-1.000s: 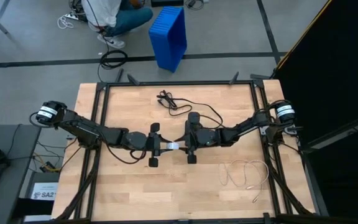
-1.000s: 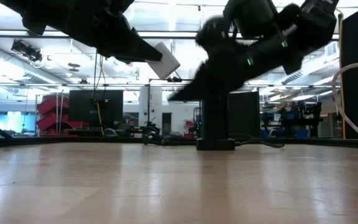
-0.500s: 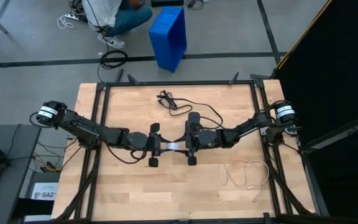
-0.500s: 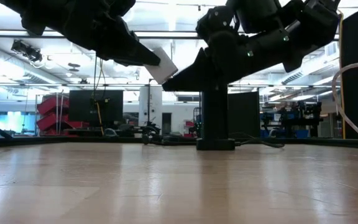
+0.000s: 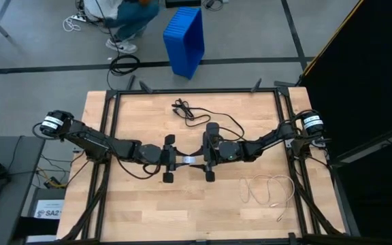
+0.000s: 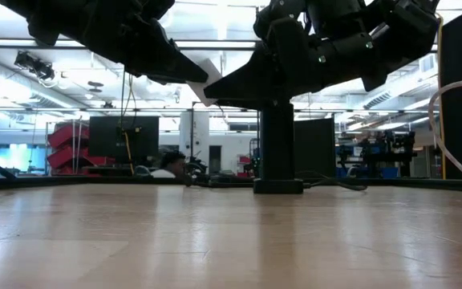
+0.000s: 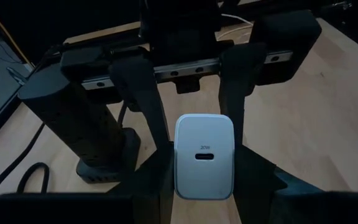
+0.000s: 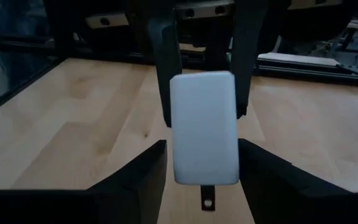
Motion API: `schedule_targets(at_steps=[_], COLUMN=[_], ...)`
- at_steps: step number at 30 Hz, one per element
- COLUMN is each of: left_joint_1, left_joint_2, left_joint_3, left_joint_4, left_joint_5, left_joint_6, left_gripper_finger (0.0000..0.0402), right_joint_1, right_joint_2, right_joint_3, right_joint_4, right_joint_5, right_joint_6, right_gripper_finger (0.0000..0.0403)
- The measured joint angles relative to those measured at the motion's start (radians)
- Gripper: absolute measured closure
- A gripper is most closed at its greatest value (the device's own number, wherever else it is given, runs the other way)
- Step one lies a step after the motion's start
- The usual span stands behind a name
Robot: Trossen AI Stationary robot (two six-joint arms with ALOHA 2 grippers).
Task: Insert USB
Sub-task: Insert the pink USB cable into the white charger adapter
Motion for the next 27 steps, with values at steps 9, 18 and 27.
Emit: schedule_targets(at_steps=[9, 18, 27], left_joint_1=[0.0, -0.022, -0.057], left_joint_2=[0.0, -0.133, -0.292], left_joint_3=[-0.001, -0.001, -0.166], left_joint_4=[-0.003, -0.088, 0.1], left_joint_5=[-0.007, -0.035, -0.071], left_joint_6=[-0.015, 0.028, 0.065], left_gripper_finger=[0.0299, 0.0213, 0.0206], right_joint_1=[0.0, 0.016, 0.035], right_joint_2=[0.0, -0.003, -0.045], right_joint_3=[0.008, 0.012, 0.01], right_joint_4=[-0.013, 0.044, 0.051], right_joint_5=[0.011, 0.038, 0.048], right_joint_6=[-0.039, -0.063, -0.088], right_gripper_finger=[0.0314, 0.0314, 0.0314])
